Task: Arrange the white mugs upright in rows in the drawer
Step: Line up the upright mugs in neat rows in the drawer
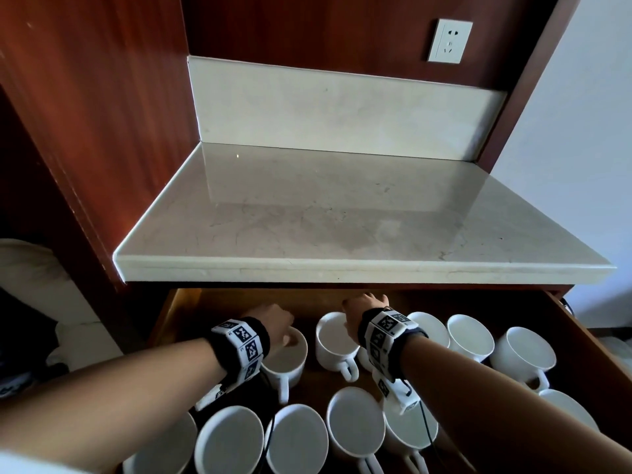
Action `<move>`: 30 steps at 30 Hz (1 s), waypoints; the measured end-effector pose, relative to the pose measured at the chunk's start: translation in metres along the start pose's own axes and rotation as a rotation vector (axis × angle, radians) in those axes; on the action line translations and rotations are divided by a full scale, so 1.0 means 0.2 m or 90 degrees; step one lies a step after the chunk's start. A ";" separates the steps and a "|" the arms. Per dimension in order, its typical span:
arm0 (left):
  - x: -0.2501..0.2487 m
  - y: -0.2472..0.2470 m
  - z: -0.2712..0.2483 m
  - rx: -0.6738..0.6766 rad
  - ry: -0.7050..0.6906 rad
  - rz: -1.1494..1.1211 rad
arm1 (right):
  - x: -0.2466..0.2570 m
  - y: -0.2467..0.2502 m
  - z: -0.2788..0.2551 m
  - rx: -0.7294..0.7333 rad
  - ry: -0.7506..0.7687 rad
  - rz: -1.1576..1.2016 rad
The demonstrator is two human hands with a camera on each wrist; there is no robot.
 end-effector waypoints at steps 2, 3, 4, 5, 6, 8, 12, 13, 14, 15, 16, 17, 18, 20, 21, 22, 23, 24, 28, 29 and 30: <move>0.05 -0.03 -0.02 0.037 0.052 -0.019 | 0.01 0.01 0.01 0.004 0.009 0.004; 0.06 -0.04 -0.02 0.050 0.065 -0.032 | 0.01 0.01 0.02 0.008 0.011 0.009; 0.06 -0.04 -0.03 0.056 0.072 -0.042 | 0.02 0.01 0.01 0.010 0.011 0.012; 0.07 -0.04 -0.03 0.057 0.077 -0.049 | 0.02 0.01 0.01 0.008 0.011 0.011; 0.06 -0.04 -0.03 0.056 0.081 -0.054 | 0.03 0.02 0.01 0.001 0.011 0.009; 0.06 -0.04 -0.03 0.054 0.087 -0.057 | 0.03 0.02 -0.01 -0.014 0.008 0.011; 0.05 -0.03 -0.03 0.061 0.105 -0.059 | 0.02 0.02 -0.03 -0.007 -0.006 0.050; 0.04 -0.03 -0.03 0.061 0.107 -0.059 | 0.02 0.02 -0.03 0.003 -0.006 0.061; 0.04 -0.02 -0.03 0.062 0.109 -0.058 | 0.02 0.01 -0.02 0.010 -0.006 0.070; 0.04 -0.02 -0.03 0.061 0.111 -0.057 | 0.02 0.01 -0.01 0.015 -0.005 0.080; 0.04 -0.02 -0.03 0.062 0.113 -0.056 | 0.02 0.00 0.00 0.021 -0.005 0.087; 0.04 -0.01 -0.03 0.062 0.115 -0.056 | 0.02 0.00 0.00 0.024 -0.003 0.086; 0.04 -0.01 -0.03 0.062 0.117 -0.056 | 0.02 0.00 0.00 0.030 0.001 0.079; 0.04 0.00 -0.03 0.063 0.120 -0.048 | 0.03 -0.02 0.01 0.035 0.019 0.072; 0.04 0.01 -0.04 0.063 0.118 -0.045 | 0.03 -0.03 0.01 0.035 0.028 0.071; 0.04 0.01 -0.04 0.062 0.116 -0.043 | 0.04 -0.04 0.01 0.038 0.036 0.067; 0.04 0.02 -0.04 0.061 0.114 -0.042 | 0.04 -0.05 0.02 0.037 0.043 0.062; 0.05 0.01 -0.04 0.062 0.111 -0.041 | 0.04 -0.06 0.03 0.038 0.047 0.056; 0.07 0.00 -0.04 0.089 0.093 -0.019 | -0.05 -0.01 0.04 -0.002 0.046 0.054; 0.08 0.01 -0.04 0.093 0.088 -0.002 | -0.10 0.01 0.05 -0.016 0.037 0.062; 0.07 0.02 -0.04 0.094 0.083 0.023 | -0.17 0.01 0.05 -0.012 0.025 0.057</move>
Point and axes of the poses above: each hand's wrist, its own z-axis towards the middle knuckle, its own y-axis out of the back of the hand, x = y × z, the point moved 3 cm from there along z, towards the middle knuckle, and after that the axes turned 13 degrees about -x, right-handed, at the moved point
